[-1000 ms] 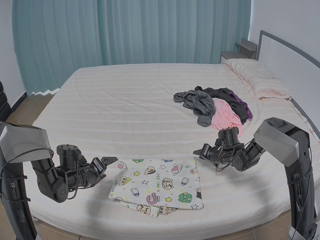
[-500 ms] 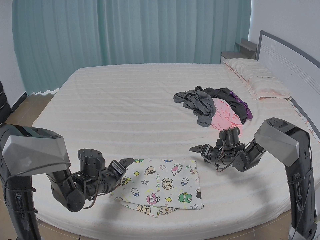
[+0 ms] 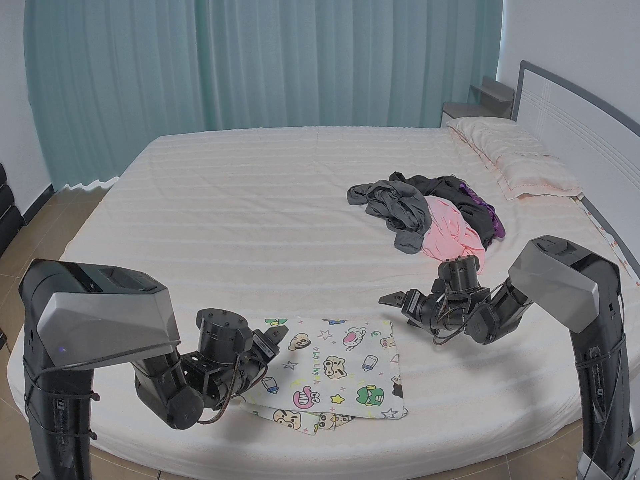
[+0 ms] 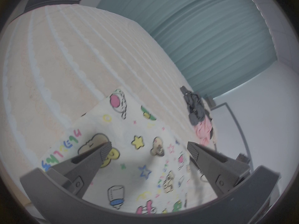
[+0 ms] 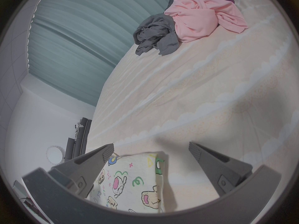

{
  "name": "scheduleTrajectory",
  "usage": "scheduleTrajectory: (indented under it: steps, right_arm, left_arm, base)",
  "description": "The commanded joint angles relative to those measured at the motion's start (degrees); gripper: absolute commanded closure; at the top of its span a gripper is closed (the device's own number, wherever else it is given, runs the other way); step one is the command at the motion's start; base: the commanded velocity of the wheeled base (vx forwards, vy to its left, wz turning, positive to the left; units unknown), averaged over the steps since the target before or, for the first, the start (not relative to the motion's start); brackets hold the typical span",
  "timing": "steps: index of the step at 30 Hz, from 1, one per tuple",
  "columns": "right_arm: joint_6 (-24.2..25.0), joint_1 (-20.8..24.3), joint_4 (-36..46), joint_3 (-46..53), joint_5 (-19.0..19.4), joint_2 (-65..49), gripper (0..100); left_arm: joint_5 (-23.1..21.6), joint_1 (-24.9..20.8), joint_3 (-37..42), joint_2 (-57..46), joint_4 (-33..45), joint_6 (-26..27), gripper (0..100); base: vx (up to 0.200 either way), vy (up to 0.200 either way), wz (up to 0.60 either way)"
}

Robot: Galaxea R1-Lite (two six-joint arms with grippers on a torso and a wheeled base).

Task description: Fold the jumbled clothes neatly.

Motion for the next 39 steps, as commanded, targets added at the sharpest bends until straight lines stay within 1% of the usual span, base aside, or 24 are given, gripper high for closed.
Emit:
scheduleTrajectory:
  steps: [1,5,7,13,14,16,20,23,24,25,27,29,31,33,39]
  right_arm:
    - [0.1,0.0,0.0,0.0,0.0,-0.1,0]
    - [0.1,0.0,0.0,0.1,0.0,-0.1,0]
    - [0.1,-0.1,0.0,0.2,0.0,-0.2,0]
    - [0.0,-0.1,-0.2,0.6,-0.8,-0.5,0]
    - [0.1,0.0,-0.3,0.6,-2.1,-1.3,0]
    - [0.5,0.0,-0.2,0.6,-3.4,-2.8,0]
    - [3.3,-0.1,-0.2,1.9,-6.4,-7.3,0]
    - [3.3,-1.0,-0.1,3.9,-9.7,-12.8,0]
    - [3.2,-1.1,-0.1,4.2,-9.9,-13.3,0]
    - [3.1,-1.4,-0.1,5.9,-11.2,-16.6,0]
    - [2.9,-2.3,0.2,8.3,-11.8,-21.7,0]
    - [2.2,-2.6,-0.1,12.0,-11.9,-26.6,0]
    - [-1.1,-2.9,-0.3,16.9,-12.0,-32.6,0]
    - [-3.2,-3.4,-0.8,22.9,-12.1,-39.8,0]
    - [-5.0,-3.4,-3.0,40.5,-12.1,-60.6,0]
  left_arm:
    - [1.1,-1.4,-0.6,1.2,3.4,2.3,0]
    - [4.2,-2.5,-0.6,3.2,3.1,4.8,0]
    - [5.6,-2.6,-0.9,3.9,2.7,5.2,0]
    - [5.7,-1.9,-1.1,2.6,2.4,3.8,0]
    - [5.6,-1.0,-0.9,0.2,1.7,2.5,0]
    - [4.9,0.3,-0.5,-3.4,1.6,2.0,0]
    - [3.8,2.7,-0.6,-9.9,2.0,2.8,0]
    - [3.7,5.6,-0.5,-15.6,3.5,7.2,0]
    - [3.7,5.9,-0.5,-16.0,3.8,7.5,0]
    - [3.9,7.1,-0.5,-18.8,5.3,9.5,0]
    - [4.0,9.0,-0.4,-23.3,7.0,10.8,0]
    - [4.1,10.8,-0.4,-28.2,9.0,11.0,0]
    - [4.1,13.1,-0.4,-34.4,12.6,11.0,0]
    - [4.2,14.5,0.0,-39.7,16.9,11.0,0]
    - [4.7,17.1,4.6,-58.0,27.9,11.4,0]
  base:
    - [0.0,0.0,0.0]
    - [0.0,0.0,0.0]
    - [0.0,0.0,0.0]
    - [0.0,0.0,0.0]
    - [0.0,0.0,0.0]
    - [0.0,0.0,0.0]
    - [0.0,0.0,0.0]
    - [0.0,0.0,0.0]
    - [0.0,0.0,0.0]
    - [0.0,0.0,0.0]
    - [0.0,0.0,0.0]
    - [0.0,0.0,0.0]
    - [0.0,0.0,0.0]
    - [0.0,0.0,0.0]
    - [0.0,0.0,0.0]
